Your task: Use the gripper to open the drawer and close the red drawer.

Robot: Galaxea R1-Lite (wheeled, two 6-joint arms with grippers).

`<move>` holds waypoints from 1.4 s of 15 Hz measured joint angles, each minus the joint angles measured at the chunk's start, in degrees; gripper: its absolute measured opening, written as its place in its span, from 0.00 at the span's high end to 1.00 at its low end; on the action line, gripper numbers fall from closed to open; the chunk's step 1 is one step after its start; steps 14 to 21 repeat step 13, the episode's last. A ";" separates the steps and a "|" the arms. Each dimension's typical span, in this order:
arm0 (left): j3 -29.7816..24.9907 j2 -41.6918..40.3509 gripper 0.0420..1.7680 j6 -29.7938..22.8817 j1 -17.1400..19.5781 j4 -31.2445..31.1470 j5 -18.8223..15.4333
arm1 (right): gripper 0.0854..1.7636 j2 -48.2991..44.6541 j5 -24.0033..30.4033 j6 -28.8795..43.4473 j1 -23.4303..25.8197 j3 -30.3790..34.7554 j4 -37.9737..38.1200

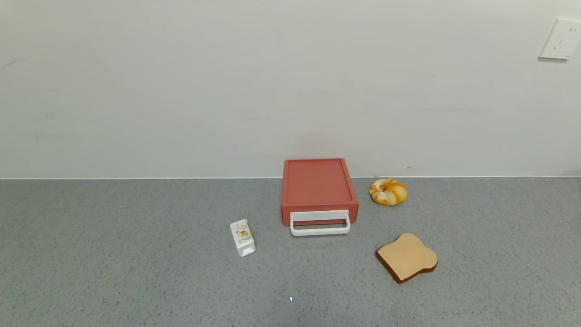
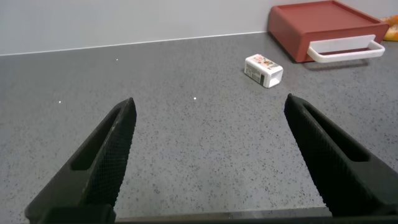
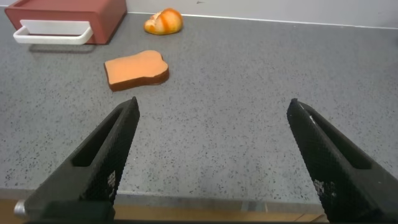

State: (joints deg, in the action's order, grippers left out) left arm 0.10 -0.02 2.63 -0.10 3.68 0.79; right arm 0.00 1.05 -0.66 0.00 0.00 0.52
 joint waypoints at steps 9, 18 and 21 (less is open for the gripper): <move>-0.10 -0.02 0.03 -2.73 0.10 -3.52 -1.41 | 0.01 0.00 0.02 0.00 0.00 0.00 0.00; -0.10 -0.02 0.03 -2.63 0.10 -3.61 -1.23 | 0.01 0.00 -0.01 -0.02 0.00 0.00 0.00; -0.10 -0.02 0.03 -2.63 0.10 -3.61 -1.23 | 0.01 0.00 -0.01 -0.02 0.00 0.00 0.00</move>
